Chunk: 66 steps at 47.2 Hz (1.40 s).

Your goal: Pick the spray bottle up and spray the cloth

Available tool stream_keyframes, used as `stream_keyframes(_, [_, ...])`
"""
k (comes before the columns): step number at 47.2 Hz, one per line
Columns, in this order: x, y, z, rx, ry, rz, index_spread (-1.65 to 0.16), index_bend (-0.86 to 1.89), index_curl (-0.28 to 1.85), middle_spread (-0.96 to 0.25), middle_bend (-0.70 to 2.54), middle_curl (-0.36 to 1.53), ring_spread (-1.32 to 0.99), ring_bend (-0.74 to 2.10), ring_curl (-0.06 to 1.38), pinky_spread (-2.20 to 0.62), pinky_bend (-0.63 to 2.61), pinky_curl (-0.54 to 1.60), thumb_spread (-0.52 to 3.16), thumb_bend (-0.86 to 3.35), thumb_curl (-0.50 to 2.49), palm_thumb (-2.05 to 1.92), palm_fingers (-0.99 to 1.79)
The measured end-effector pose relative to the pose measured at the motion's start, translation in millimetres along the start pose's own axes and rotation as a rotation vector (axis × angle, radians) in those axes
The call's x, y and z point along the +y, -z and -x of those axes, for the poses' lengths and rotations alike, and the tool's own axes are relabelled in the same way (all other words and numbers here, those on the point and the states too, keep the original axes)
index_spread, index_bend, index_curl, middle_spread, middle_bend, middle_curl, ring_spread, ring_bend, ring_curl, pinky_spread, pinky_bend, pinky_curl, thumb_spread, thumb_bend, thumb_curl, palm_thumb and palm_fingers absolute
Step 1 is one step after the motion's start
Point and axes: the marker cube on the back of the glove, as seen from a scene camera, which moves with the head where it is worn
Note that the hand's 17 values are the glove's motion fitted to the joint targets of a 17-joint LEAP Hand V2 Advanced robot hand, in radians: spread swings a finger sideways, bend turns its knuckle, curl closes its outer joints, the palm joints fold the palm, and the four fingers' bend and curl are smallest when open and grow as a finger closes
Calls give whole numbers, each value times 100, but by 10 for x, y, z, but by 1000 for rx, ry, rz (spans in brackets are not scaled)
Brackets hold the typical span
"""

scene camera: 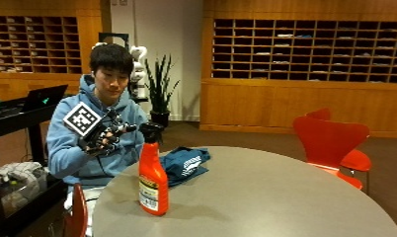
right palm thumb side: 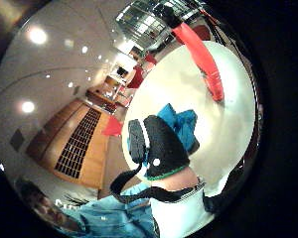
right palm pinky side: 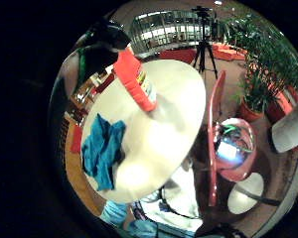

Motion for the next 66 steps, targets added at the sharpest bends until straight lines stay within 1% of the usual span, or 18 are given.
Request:
stream_keyframes(1, [-8,-5,2,-3,-20,6,-11,6,1,1,24,6,3,43,9,10,45,10,43,20,7,32,56])
stream_keyframes(4, [-55,-54,-9,-26,-84,19,-14,6,5,2,25,11,5,47,16,14,49,17,63,19,9,34,47])
stream_keyframes(9, [-134,-174,-75,-91,-28,-47,-17,6,7,3,28,16,9,50,21,19,53,23,82,15,13,34,36])
stream_keyframes(12, [-200,-229,-93,-134,-63,-58,-18,7,7,4,29,19,10,50,22,21,54,25,89,13,15,36,33])
stream_keyframes(15, [-277,-290,-128,-176,-67,-70,-19,8,8,5,29,21,11,51,23,23,55,26,93,12,17,37,31])
stream_keyframes(19, [-434,-402,-175,-226,-120,-124,-18,9,9,6,30,23,12,52,24,24,54,27,98,10,20,40,28])
stream_keyframes(23, [-531,-515,-225,-298,-159,-67,-18,10,10,7,30,25,13,52,25,24,55,28,100,7,22,42,26])
stream_keyframes(27, [-828,-673,-267,-328,-220,-172,-17,10,11,8,30,26,13,52,25,24,56,29,102,5,24,44,24])
stream_keyframes(30, [-909,-754,-274,-337,-257,-148,-17,10,11,8,30,27,13,53,26,24,56,30,103,4,25,46,23])
stream_keyframes(35, [-957,-844,-287,-367,-267,-110,-17,10,12,7,31,29,13,53,27,24,56,31,104,3,28,50,24])
stream_keyframes(41, [-1148,-906,-292,-398,-280,-200,-17,10,13,7,31,30,14,54,28,24,56,32,104,0,30,53,24])
stream_keyframes(44, [-1219,-934,-277,-412,-290,-220,-17,12,14,6,32,31,13,54,28,23,55,32,104,-1,31,54,25])
stream_keyframes(48, [-1255,-947,-239,-430,-303,-188,-17,11,15,5,32,32,12,55,28,23,53,32,105,-2,31,55,27])
stream_keyframes(52, [-1247,-957,-237,-437,-214,-162,-17,13,16,5,32,33,11,55,29,23,51,32,105,-2,32,55,30])
stream_keyframes(58, [-1375,-946,-163,-472,-334,-203,-18,13,18,3,33,34,8,57,30,22,48,31,104,-2,33,56,39])
stream_keyframes(63, [-1438,-930,-135,-493,-359,-201,-19,18,21,0,35,35,4,57,30,19,40,29,103,-2,34,59,56])
stream_keyframes(66, [-1484,-920,-118,-498,-384,-192,-20,22,25,-2,33,35,0,59,30,15,35,28,103,-1,35,61,74])
